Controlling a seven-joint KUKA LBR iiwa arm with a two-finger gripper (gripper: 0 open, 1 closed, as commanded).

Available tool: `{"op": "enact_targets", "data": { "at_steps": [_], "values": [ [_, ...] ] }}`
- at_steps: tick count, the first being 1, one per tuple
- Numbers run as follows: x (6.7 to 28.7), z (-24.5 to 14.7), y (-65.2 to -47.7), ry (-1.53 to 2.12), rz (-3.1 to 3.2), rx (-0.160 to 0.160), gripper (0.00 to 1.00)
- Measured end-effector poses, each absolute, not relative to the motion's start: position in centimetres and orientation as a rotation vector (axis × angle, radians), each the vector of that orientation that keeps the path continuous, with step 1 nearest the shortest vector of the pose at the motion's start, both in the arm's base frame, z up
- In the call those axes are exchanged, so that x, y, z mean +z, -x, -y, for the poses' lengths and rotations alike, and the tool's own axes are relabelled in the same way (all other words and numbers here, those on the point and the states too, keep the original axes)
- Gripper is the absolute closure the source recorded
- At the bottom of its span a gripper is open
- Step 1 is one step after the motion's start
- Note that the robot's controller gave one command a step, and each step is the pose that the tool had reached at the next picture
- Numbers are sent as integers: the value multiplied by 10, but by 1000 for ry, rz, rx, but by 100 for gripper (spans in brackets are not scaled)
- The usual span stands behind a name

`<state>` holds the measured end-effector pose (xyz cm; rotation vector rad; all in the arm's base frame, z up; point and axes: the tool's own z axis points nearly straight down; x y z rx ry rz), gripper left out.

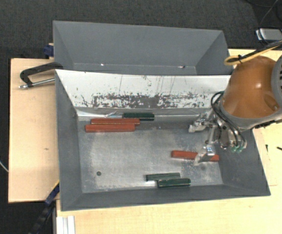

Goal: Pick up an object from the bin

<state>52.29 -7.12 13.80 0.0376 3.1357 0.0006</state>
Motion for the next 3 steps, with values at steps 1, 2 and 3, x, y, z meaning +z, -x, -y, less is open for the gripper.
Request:
{"op": "enact_targets", "data": {
  "at_steps": [1, 2, 3],
  "values": [
    [119, 82, -518, -40, -3140, 1, 0],
    [115, 93, -519, -191, -3133, 2, 0],
    [71, 99, -508, -231, -3132, 2, 0]
  ]
}}
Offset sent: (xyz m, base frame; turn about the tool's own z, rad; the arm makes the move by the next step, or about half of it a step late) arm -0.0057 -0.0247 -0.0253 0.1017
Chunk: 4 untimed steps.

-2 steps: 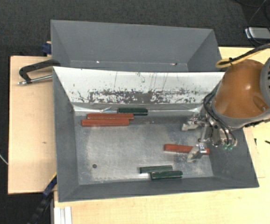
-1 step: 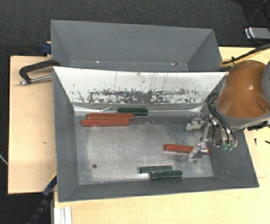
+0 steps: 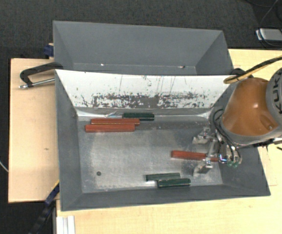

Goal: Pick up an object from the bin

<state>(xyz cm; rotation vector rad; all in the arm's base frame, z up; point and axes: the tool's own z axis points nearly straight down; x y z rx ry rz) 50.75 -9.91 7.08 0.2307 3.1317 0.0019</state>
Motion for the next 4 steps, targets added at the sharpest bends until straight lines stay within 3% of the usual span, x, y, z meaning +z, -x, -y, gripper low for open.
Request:
{"op": "enact_targets", "data": {
  "at_steps": [1, 3, 4],
  "values": [
    [75, 102, -500, -299, -3129, 4, 100],
    [77, 102, -499, -314, -3128, 4, 100],
    [94, 101, -497, -312, -3132, 3, 100]
  ]
}}
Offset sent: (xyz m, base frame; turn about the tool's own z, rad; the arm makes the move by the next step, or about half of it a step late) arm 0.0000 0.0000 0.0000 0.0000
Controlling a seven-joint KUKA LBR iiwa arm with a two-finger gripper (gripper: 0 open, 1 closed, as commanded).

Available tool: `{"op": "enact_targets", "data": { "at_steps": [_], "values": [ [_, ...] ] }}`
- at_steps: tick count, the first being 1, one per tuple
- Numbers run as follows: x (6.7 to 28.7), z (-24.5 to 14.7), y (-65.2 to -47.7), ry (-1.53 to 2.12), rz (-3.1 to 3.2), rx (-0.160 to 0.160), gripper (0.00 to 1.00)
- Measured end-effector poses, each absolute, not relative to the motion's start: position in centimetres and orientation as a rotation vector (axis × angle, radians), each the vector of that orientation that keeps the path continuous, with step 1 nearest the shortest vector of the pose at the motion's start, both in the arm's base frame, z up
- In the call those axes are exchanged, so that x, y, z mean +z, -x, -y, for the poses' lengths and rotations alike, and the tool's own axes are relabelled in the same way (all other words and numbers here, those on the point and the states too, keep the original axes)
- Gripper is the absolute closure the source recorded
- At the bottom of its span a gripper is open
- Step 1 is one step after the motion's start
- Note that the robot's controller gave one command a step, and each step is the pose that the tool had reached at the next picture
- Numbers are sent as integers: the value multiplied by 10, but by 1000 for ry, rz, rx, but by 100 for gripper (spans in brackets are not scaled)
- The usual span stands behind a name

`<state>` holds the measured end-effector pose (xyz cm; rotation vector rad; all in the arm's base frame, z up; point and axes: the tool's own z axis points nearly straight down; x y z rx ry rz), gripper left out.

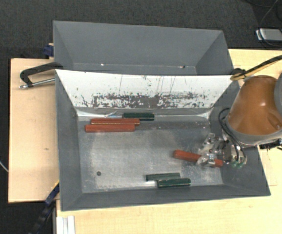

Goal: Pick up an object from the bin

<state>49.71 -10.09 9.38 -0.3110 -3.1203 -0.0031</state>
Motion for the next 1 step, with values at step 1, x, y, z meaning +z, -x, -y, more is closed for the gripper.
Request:
{"op": "enact_targets", "data": {
  "at_steps": [1],
  "values": [
    [118, 101, -498, 311, 3124, -2, 100]
  ]
}}
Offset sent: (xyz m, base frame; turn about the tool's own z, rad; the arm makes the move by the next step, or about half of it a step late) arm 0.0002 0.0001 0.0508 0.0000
